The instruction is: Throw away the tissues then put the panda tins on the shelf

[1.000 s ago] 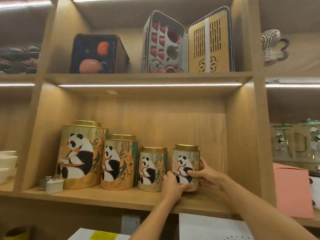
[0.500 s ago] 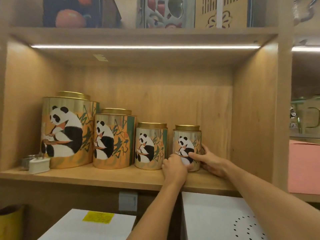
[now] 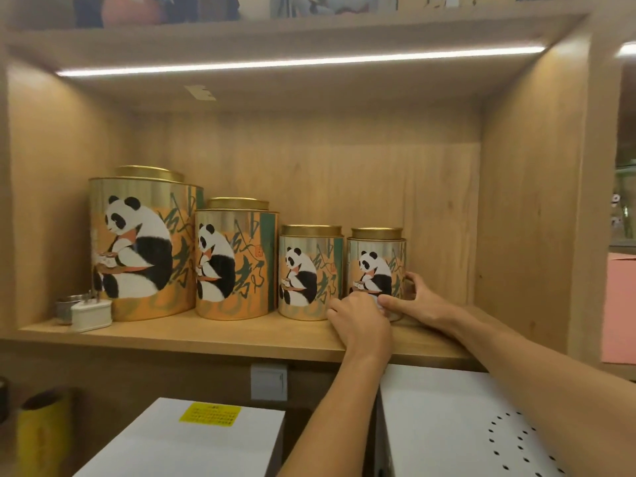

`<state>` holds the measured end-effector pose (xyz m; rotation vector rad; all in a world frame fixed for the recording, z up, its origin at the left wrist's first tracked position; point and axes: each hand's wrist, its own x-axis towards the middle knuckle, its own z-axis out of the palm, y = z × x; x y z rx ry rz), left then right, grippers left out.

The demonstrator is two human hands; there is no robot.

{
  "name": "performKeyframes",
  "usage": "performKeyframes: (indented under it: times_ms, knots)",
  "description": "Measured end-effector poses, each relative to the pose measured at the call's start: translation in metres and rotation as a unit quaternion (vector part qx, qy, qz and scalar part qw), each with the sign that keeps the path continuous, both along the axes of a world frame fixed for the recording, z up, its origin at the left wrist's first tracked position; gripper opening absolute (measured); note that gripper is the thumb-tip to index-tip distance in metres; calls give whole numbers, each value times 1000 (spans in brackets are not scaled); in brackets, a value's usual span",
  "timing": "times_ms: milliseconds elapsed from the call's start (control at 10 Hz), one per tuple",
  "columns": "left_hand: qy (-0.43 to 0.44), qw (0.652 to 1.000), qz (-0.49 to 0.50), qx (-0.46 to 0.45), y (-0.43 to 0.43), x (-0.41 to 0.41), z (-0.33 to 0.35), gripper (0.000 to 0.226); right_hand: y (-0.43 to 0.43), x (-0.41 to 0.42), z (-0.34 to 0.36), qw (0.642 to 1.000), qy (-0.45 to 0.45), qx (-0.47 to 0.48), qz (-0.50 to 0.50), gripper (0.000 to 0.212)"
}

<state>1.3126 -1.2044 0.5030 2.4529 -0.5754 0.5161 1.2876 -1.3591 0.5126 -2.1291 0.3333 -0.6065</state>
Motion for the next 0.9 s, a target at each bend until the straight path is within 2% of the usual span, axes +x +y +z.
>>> performKeyframes:
  times_ms: [100, 300, 500, 600, 700, 800, 900]
  knots:
    - [-8, 1000, 0, 9, 0, 0, 0, 44, 1, 1, 0, 1000, 1, -8, 2, 113]
    - [12, 1000, -12, -3, 2, -1, 1, 42, 4, 2, -1, 999, -4, -16, 31, 112]
    - [33, 995, -39, -90, 15, -1, 1, 42, 14, -3, -3, 998, -10, -46, 36, 93]
    - [53, 992, -44, -107, 17, 1, 2, 42, 19, -6, -4, 997, -16, -66, 45, 91]
    - [59, 992, -48, -100, 19, 2, 1, 43, 20, -9, -3, 996, -3, -74, 43, 96]
    - [63, 991, -75, -95, 25, 2, 0, 37, 21, -10, -1, 997, 10, -69, 33, 110]
    - [75, 990, -107, -58, 32, -6, -5, 34, 18, -18, -3, 997, 6, -70, -17, 118]
